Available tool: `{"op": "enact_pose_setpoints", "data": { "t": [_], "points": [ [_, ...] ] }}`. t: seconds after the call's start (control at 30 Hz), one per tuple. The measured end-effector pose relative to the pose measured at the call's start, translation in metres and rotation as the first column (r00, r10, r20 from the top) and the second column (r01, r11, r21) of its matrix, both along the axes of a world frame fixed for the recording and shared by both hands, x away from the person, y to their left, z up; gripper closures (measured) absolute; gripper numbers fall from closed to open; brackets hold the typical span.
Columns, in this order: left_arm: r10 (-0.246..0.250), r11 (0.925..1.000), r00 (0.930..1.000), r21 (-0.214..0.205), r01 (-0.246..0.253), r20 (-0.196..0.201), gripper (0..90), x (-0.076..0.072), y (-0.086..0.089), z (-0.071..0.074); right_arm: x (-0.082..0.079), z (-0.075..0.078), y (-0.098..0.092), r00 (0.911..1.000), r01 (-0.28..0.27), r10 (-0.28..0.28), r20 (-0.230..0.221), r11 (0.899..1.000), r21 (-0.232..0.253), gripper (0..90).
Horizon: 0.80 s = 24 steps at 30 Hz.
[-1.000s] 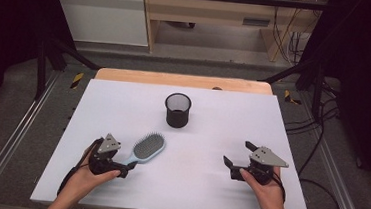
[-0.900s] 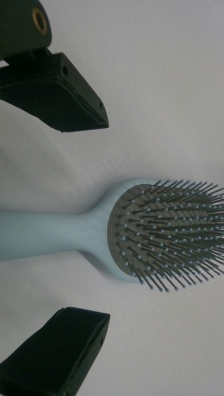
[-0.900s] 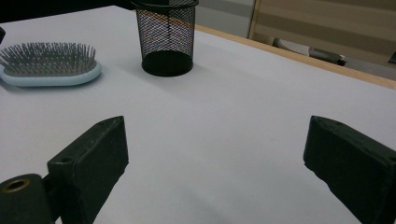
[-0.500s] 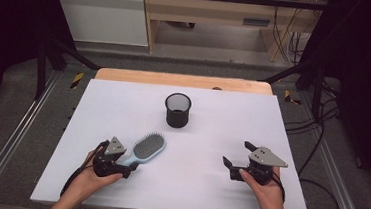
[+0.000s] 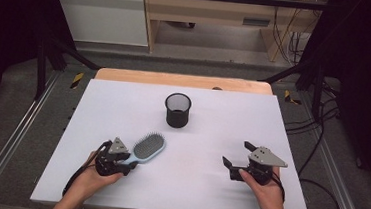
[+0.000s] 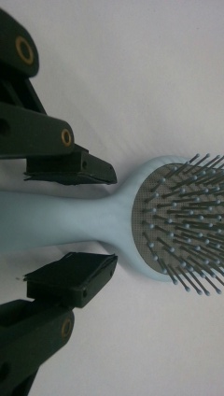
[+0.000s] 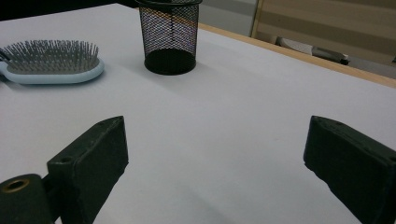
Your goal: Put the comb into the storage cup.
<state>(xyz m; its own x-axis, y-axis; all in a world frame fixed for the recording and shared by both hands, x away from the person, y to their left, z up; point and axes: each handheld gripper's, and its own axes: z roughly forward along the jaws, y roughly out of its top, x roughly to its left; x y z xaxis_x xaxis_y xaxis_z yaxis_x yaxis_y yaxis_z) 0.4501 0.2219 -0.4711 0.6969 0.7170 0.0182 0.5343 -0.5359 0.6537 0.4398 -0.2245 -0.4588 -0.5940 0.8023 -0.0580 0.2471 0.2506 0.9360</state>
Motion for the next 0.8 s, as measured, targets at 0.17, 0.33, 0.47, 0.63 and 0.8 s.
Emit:
{"op": "enact_pose_setpoints", "data": {
  "t": [0.17,0.33,0.47,0.63,0.8],
  "points": [
    [-0.004,0.9998,0.9999,0.021,0.003,0.010,59.4,-0.0024,-0.0033,0.0005,-0.0001,0.0000,0.0004,1.0000,-0.001,0.001,0.001,1.000,-0.002,6.6],
    [-0.018,0.9991,0.9997,0.038,0.017,0.017,64.7,-0.0039,-0.0059,0.0008,0.0001,-0.0002,0.0005,1.0000,-0.001,0.001,0.000,1.000,-0.003,6.6],
    [-0.032,0.9984,0.9991,0.048,0.030,0.028,67.8,-0.0057,-0.0077,0.0006,0.0002,-0.0004,0.0011,1.0000,-0.002,0.002,-0.001,1.000,-0.004,6.6],
    [-0.038,0.9985,0.9989,0.041,0.036,0.027,68.9,-0.0052,-0.0067,0.0004,-0.0001,-0.0005,0.0019,1.0000,-0.005,0.005,-0.004,1.000,-0.005,6.6],
    [-0.049,0.9983,0.9984,0.033,0.048,0.030,69.1,-0.0047,-0.0051,0.0003,0.0002,-0.0008,0.0013,1.0000,-0.003,0.003,-0.004,1.000,-0.003,6.6]
  ]
}}
